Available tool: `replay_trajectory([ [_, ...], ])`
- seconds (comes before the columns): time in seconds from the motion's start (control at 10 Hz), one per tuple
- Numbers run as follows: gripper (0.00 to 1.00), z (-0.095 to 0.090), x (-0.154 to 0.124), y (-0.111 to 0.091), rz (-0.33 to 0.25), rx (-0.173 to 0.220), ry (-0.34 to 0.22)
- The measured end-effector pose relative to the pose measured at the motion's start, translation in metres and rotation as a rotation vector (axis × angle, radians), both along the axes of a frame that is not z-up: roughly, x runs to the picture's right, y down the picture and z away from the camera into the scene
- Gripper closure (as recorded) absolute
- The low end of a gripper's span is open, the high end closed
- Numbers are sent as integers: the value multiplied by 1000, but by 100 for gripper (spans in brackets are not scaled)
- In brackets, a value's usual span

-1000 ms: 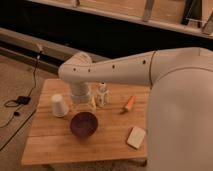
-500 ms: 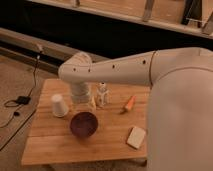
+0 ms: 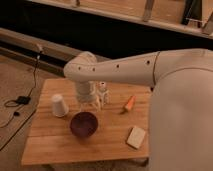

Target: Drag the pepper across the table

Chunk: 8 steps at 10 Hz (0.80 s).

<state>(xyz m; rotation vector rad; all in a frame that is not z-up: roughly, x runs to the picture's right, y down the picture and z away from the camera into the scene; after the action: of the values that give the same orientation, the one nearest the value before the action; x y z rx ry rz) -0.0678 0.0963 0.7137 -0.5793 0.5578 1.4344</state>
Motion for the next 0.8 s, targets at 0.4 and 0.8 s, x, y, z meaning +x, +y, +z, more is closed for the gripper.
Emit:
replay_trajectory([
  [0.4,35,15,46,-13,64,37,38],
  [0.8,35,31,102,-4,142,46,120],
])
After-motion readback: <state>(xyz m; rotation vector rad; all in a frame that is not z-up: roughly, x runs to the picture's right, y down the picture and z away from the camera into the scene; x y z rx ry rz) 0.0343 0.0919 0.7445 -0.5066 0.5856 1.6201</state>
